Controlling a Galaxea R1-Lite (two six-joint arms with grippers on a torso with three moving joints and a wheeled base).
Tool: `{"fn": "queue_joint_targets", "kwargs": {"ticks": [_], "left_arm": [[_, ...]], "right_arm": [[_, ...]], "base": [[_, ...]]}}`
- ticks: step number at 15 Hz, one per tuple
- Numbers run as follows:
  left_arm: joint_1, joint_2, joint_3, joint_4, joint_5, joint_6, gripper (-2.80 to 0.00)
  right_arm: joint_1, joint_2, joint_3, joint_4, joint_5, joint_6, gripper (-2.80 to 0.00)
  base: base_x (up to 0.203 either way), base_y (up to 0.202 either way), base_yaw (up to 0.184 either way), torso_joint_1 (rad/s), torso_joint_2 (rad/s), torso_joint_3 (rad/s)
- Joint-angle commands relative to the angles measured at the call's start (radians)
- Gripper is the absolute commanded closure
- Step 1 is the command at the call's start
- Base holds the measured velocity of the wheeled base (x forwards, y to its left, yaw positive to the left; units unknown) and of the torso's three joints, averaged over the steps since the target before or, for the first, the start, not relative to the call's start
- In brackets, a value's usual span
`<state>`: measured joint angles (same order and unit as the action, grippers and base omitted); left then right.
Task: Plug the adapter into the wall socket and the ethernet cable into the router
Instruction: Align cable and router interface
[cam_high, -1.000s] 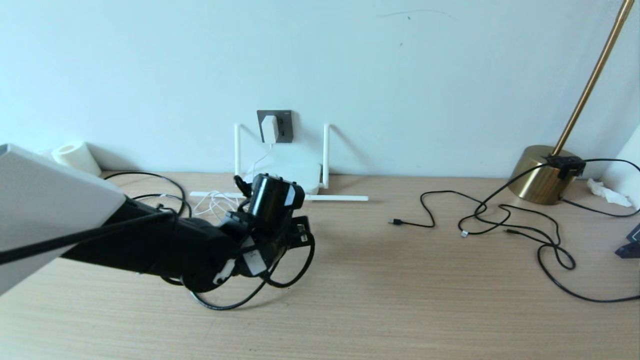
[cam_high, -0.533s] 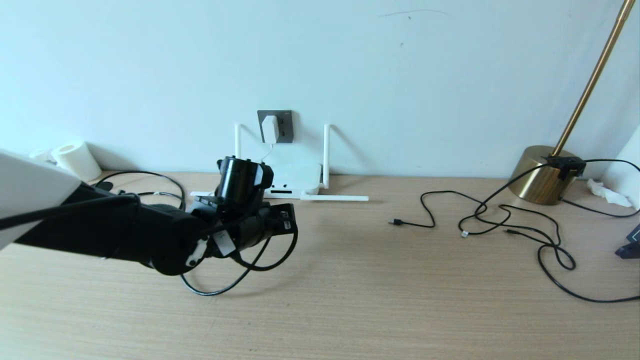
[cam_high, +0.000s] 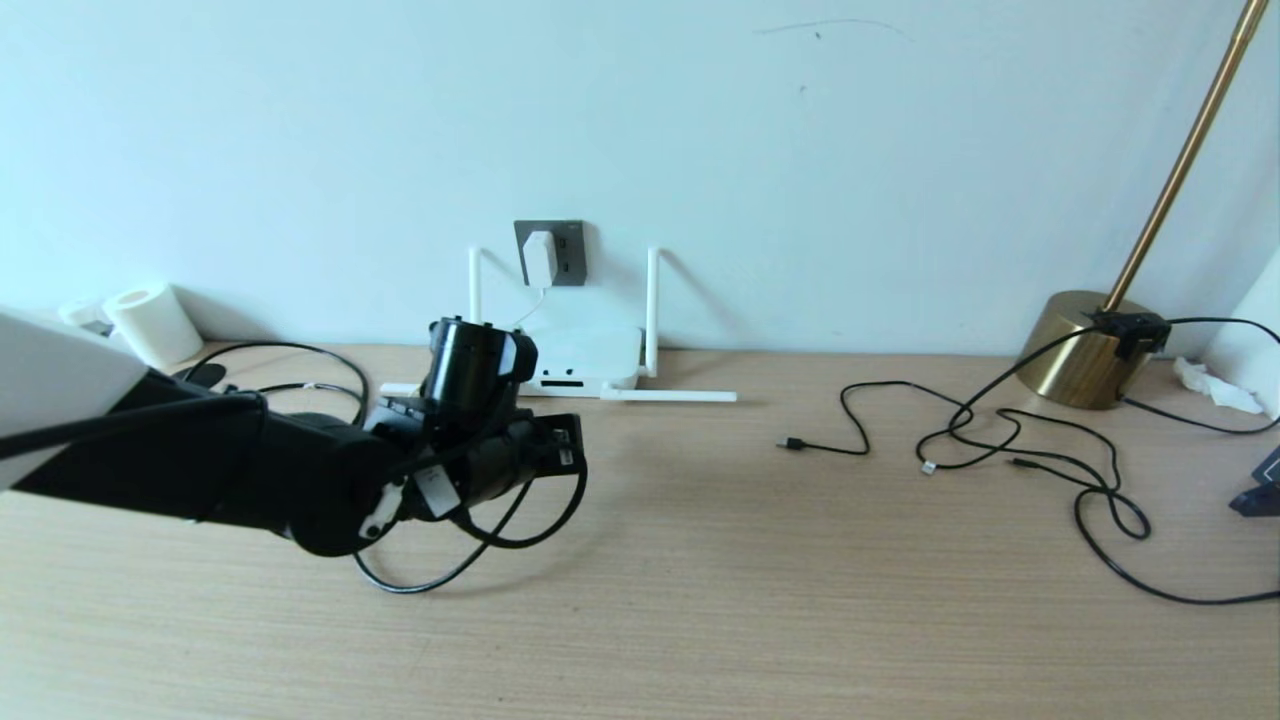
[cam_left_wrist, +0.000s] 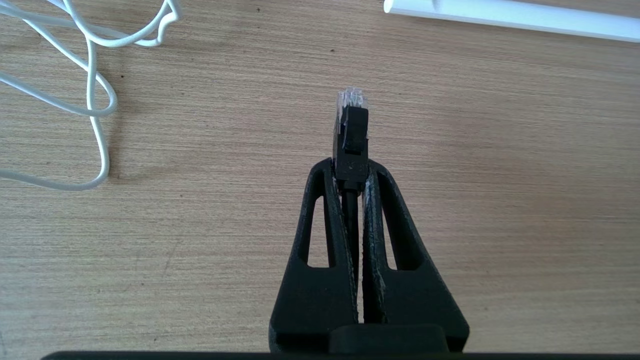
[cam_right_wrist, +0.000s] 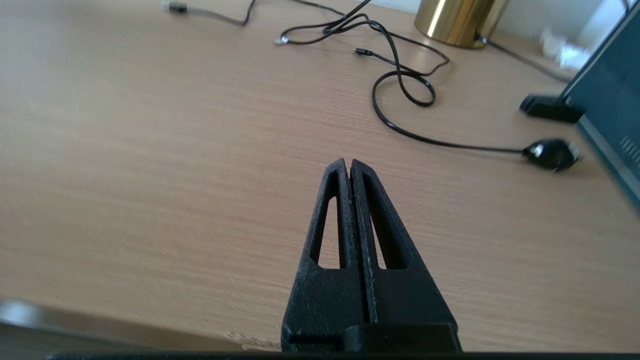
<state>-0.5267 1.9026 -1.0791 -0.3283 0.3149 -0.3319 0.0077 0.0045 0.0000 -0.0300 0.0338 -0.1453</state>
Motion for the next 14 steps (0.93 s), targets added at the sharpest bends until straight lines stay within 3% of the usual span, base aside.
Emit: {"fn": "queue_joint_targets", "kwargs": {"ticks": [1,6,9,14], "left_arm": [[0.019,0.019,-0.014,0.0,-0.001,-0.002,0.0],[0.04,0.116,-0.108,-0.002,-0.043,-0.001,0.0],[0.022,0.118,-0.122,-0.001,-0.039,0.009,0.0],[0.014,0.126,-0.121,0.003,0.055,0.011,0.0]], "right_arm": [[0.0,-0.003,0.011,-0.003,-0.006,0.081,0.0],[0.0,-0.003,0.011,-0.008,-0.069,0.194,0.0],[0.0,-0.003,0.011,-0.008,-0.069,0.194,0.0],[0.0,-0.003,0.011,-0.008,-0.069,0.194,0.0]], "base": [[0.0,0.0,0.0,0.0,0.0,0.0],[0.0,0.0,0.0,0.0,0.0,0.0],[0.0,0.0,0.0,0.0,0.0,0.0],[0.0,0.0,0.0,0.0,0.0,0.0]]}}
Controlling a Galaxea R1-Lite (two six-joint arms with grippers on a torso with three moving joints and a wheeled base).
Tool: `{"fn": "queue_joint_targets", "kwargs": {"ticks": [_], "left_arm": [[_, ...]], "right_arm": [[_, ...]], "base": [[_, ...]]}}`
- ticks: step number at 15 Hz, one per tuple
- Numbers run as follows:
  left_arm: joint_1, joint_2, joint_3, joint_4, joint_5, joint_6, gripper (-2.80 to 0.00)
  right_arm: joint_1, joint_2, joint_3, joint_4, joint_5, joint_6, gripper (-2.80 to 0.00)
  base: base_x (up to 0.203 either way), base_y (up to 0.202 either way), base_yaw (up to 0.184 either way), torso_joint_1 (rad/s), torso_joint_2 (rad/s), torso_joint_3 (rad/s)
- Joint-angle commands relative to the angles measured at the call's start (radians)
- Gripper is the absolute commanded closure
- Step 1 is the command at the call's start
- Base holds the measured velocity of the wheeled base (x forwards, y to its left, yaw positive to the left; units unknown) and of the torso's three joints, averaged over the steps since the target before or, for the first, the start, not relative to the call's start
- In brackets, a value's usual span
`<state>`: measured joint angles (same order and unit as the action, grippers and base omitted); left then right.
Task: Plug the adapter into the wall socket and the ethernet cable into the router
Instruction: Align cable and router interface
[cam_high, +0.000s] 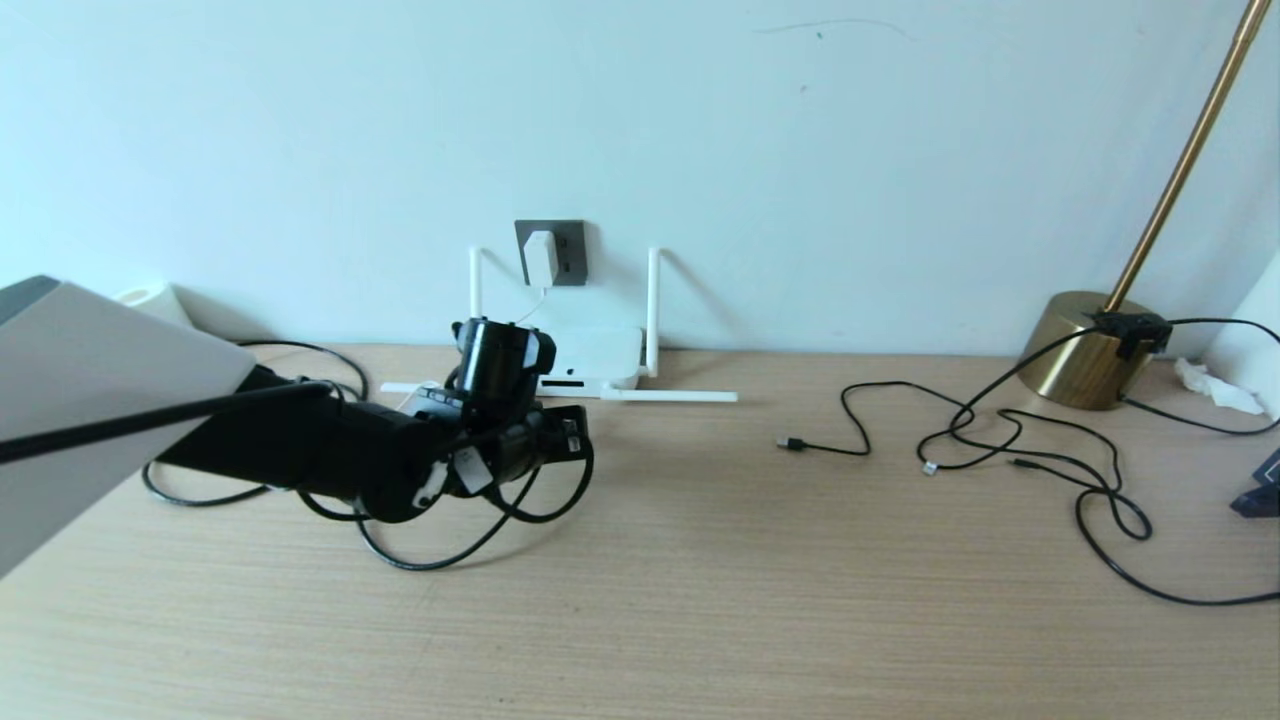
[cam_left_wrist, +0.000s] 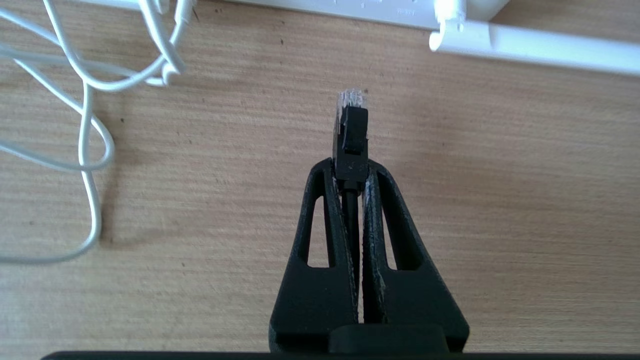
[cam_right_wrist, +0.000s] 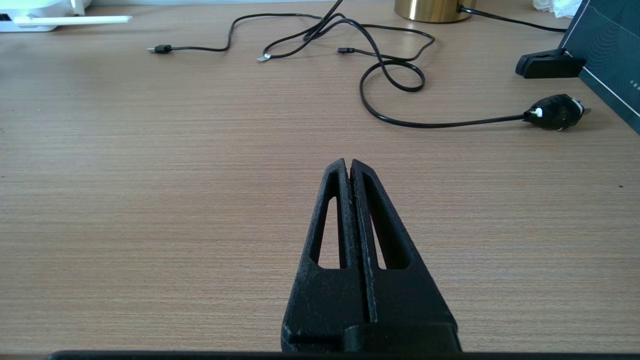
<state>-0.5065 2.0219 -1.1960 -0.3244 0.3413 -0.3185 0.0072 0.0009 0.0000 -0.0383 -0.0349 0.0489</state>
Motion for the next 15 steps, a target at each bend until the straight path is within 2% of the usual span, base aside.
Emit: {"fn": "queue_joint_targets", "kwargs": {"ticks": [1,3,6,11,15], "left_arm": [[-0.006,0.007,-0.004,0.0,0.067,-0.002,0.0],[0.0,0.001,0.001,0.002,0.115,-0.004,0.0],[0.0,0.001,-0.004,0.003,0.135,-0.005,0.0],[0.015,0.033,-0.028,-0.005,0.121,-0.008,0.0],[0.041,0.061,-0.053,-0.006,0.059,-0.016,0.0]], "right_arm": [[0.0,0.001,0.011,0.0,0.0,0.0,0.0],[0.0,0.001,0.011,0.0,0.0,0.0,0.0],[0.0,0.001,0.011,0.0,0.0,0.0,0.0],[0.0,0.001,0.011,0.0,0.0,0.0,0.0],[0.0,0.001,0.011,0.0,0.0,0.0,0.0]], "base": [[0.0,0.0,0.0,0.0,0.0,0.0],[0.0,0.0,0.0,0.0,0.0,0.0],[0.0,0.0,0.0,0.0,0.0,0.0],[0.0,0.0,0.0,0.0,0.0,0.0],[0.0,0.0,0.0,0.0,0.0,0.0]]}}
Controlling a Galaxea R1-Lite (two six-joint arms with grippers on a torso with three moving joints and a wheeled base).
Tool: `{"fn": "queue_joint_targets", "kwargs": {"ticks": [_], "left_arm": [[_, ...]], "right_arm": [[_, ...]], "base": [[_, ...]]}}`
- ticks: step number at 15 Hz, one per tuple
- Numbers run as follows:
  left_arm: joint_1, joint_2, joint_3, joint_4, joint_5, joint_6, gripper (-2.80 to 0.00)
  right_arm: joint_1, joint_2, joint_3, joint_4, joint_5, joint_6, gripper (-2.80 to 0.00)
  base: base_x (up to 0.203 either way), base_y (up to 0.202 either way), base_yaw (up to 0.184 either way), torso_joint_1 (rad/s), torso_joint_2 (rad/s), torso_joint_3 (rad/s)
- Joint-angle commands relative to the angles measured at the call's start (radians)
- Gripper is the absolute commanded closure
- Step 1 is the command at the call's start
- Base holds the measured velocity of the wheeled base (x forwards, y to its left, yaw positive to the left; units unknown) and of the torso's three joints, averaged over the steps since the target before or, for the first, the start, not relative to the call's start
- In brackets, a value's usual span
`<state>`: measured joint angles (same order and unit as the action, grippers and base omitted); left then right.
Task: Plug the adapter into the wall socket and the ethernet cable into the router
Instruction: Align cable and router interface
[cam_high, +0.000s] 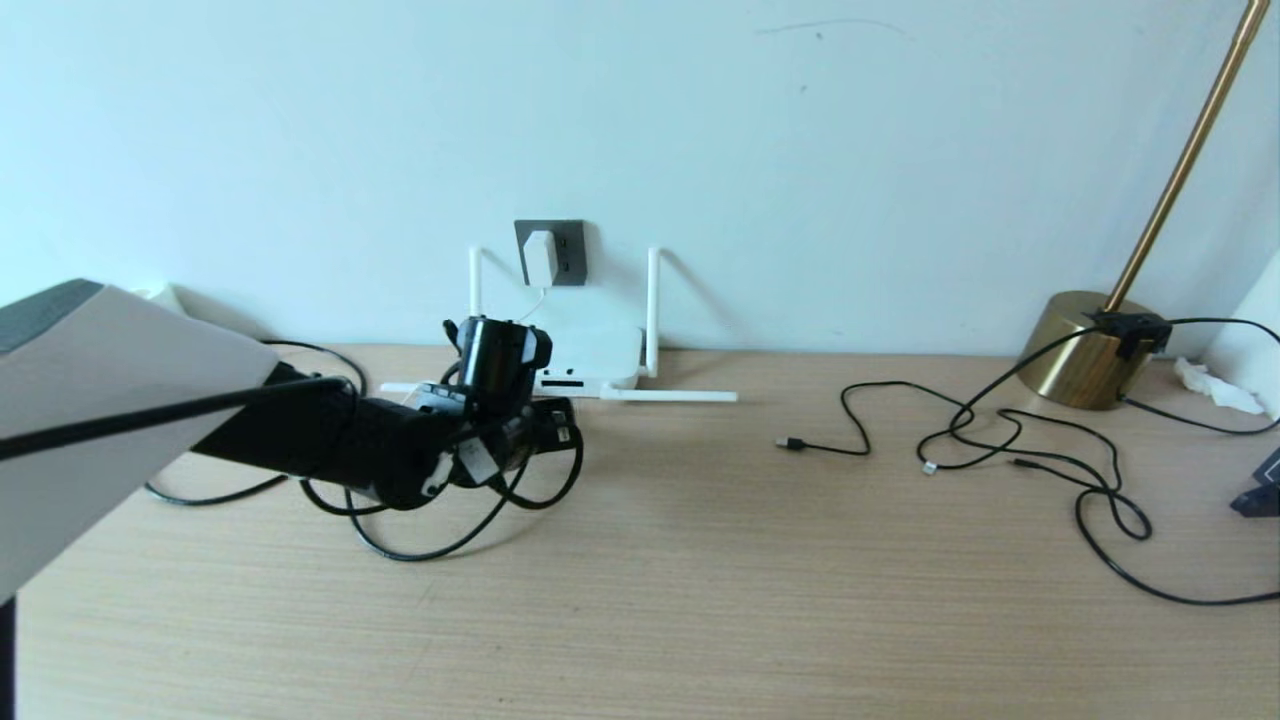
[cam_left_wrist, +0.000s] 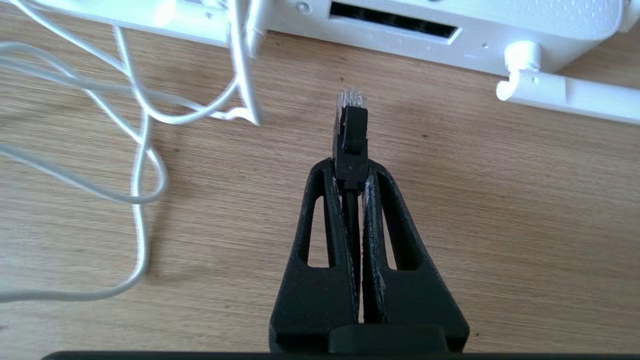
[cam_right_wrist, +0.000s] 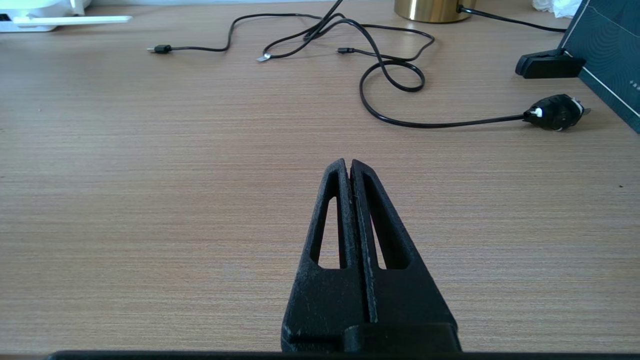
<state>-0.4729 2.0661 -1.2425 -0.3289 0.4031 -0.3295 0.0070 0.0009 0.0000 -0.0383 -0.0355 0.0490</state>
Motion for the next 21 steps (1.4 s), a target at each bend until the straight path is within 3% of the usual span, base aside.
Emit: {"fn": "queue_joint_targets", "kwargs": {"ticks": [1,7,12,14,21], "left_arm": [[0.011,0.02,-0.008,-0.002,-0.013,-0.009,0.0],[0.04,0.014,-0.03,-0.001,-0.091,-0.001,0.0],[0.084,0.017,-0.037,-0.001,-0.17,0.064,0.0],[0.091,0.015,-0.036,-0.002,-0.173,0.101,0.0],[0.092,-0.001,-0.035,-0.001,-0.173,0.144,0.0]], "right_arm": [[0.001,0.001,0.011,0.0,0.0,0.0,0.0],[0.001,0.001,0.011,0.0,0.0,0.0,0.0],[0.001,0.001,0.011,0.0,0.0,0.0,0.0],[0.001,0.001,0.011,0.0,0.0,0.0,0.0],[0.001,0.001,0.011,0.0,0.0,0.0,0.0]], "base": [[0.0,0.0,0.0,0.0,0.0,0.0],[0.0,0.0,0.0,0.0,0.0,0.0],[0.0,0.0,0.0,0.0,0.0,0.0],[0.0,0.0,0.0,0.0,0.0,0.0],[0.0,0.0,0.0,0.0,0.0,0.0]]}}
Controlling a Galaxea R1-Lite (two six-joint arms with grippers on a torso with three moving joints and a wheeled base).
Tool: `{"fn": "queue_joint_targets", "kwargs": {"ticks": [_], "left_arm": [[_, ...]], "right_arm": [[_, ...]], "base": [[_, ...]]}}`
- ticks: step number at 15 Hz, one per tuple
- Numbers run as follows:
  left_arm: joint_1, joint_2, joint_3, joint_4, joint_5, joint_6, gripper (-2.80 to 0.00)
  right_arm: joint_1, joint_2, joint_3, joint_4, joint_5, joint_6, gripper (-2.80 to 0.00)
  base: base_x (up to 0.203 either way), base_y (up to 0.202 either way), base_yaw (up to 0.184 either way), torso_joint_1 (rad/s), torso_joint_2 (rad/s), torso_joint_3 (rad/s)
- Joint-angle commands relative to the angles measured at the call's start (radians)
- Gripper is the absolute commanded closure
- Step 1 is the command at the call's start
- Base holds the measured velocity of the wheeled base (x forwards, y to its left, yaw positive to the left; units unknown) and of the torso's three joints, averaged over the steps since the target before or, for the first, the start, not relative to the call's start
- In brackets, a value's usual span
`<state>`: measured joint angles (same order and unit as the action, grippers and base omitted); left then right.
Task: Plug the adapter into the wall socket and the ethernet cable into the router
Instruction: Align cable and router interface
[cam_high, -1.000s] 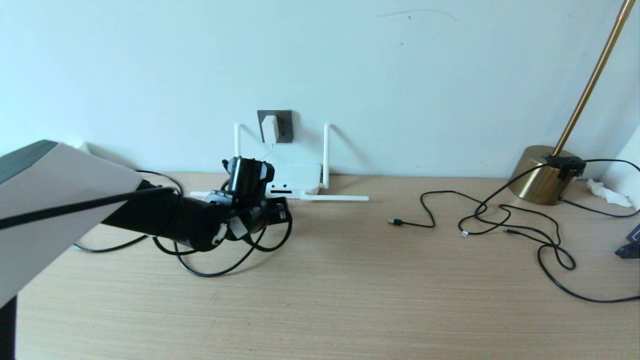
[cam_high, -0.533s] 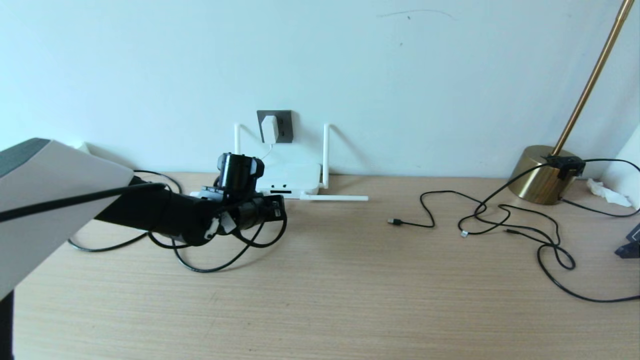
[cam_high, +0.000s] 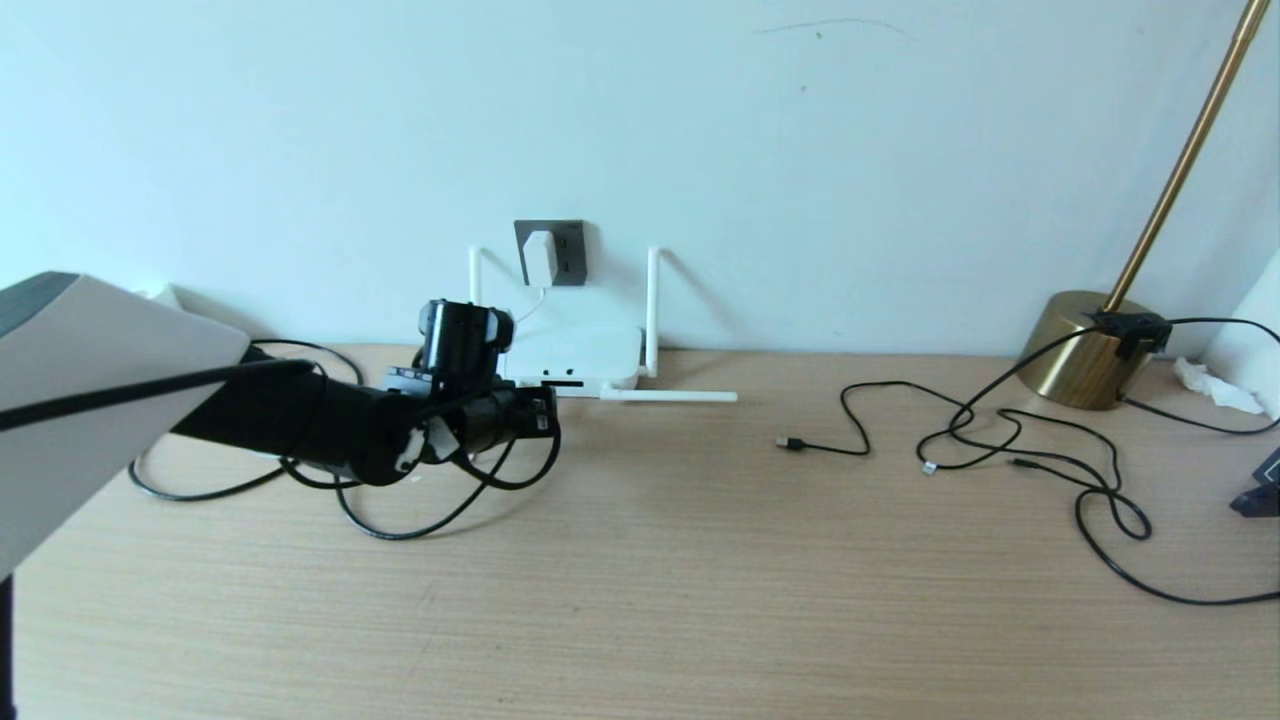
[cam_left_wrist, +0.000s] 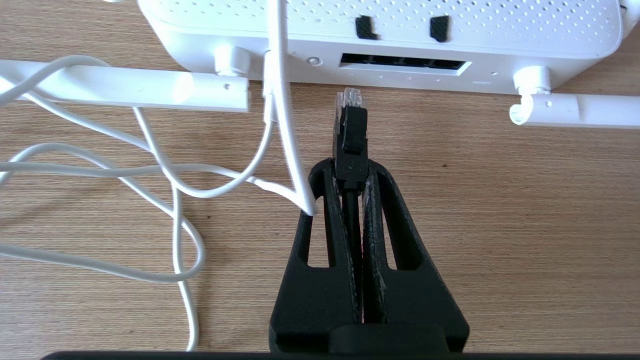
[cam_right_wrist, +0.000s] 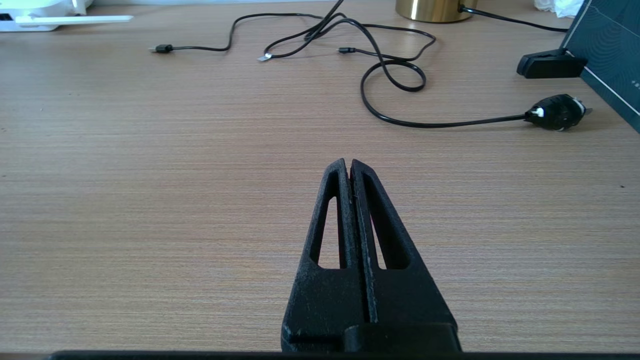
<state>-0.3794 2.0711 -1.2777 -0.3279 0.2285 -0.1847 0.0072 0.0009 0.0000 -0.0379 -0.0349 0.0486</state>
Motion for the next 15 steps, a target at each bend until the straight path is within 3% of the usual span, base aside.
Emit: {"fn": "queue_joint_targets", "kwargs": {"ticks": [1,3,15], "left_arm": [[0.001,-0.006,0.0,-0.002,0.002,0.005,0.0],[0.005,-0.005,0.0,-0.002,0.002,0.033,0.0],[0.007,0.009,-0.029,-0.008,-0.037,0.028,0.0]], "right_arm": [[0.0,0.001,0.011,0.0,0.0,0.0,0.0],[0.0,0.001,0.011,0.0,0.0,0.0,0.0],[0.0,0.001,0.011,0.0,0.0,0.0,0.0]], "base": [[0.0,0.0,0.0,0.0,0.0,0.0],[0.0,0.0,0.0,0.0,0.0,0.0],[0.0,0.0,0.0,0.0,0.0,0.0]]}}
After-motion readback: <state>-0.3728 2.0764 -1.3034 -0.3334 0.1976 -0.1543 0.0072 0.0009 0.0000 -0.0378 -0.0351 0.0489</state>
